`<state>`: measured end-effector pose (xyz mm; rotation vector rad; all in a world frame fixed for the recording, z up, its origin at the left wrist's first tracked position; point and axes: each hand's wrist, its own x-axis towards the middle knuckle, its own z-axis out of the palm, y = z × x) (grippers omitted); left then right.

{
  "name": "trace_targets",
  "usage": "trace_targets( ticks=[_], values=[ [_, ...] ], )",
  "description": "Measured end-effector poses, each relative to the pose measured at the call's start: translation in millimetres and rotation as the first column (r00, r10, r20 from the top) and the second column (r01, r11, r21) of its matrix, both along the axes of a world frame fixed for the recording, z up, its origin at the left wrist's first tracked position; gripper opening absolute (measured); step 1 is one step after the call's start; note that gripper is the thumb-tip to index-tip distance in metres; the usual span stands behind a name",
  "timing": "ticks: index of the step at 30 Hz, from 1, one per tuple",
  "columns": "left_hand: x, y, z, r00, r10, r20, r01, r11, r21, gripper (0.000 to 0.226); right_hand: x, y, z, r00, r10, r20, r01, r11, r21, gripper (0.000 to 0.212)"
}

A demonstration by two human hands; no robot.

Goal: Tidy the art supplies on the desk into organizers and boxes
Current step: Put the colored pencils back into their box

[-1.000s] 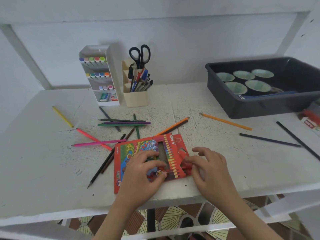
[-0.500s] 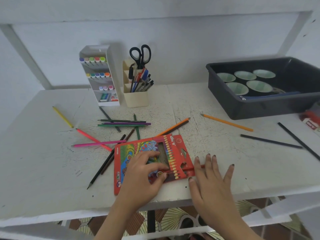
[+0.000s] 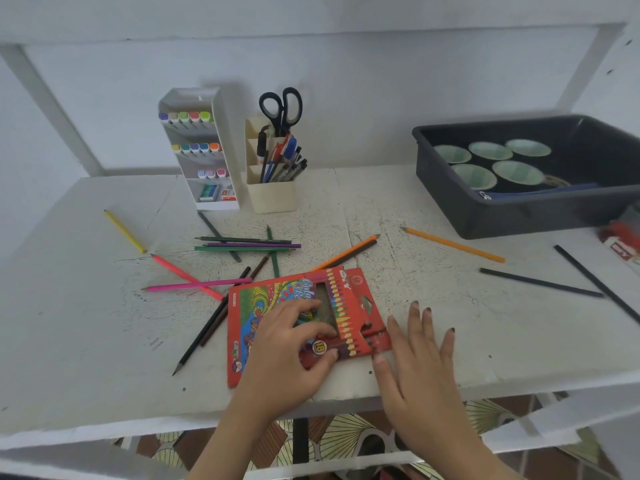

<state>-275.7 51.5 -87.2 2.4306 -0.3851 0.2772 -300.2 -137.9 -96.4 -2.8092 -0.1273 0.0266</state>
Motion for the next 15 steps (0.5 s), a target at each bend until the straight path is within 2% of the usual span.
trace_targets(
  ticks=[7, 11, 15],
  values=[
    [0, 0, -1, 1.0, 0.001, -0.001, -0.001, 1.0, 0.001, 0.02, -3, 2, 1, 0.995, 0.098, -0.003, -0.098, 0.994, -0.047, 0.075],
    [0, 0, -1, 1.0, -0.001, 0.006, 0.001, 1.0, -0.004, 0.017, -2, 3, 0, 0.994, 0.107, 0.023, -0.109, 0.986, 0.123, 0.064],
    [1, 1, -2, 1.0, -0.004, -0.01, 0.004, 1.0, -0.001, 0.016, 17, -3, 9, 0.984, 0.098, 0.152, -0.134, 0.959, 0.249, 0.051]
  ],
)
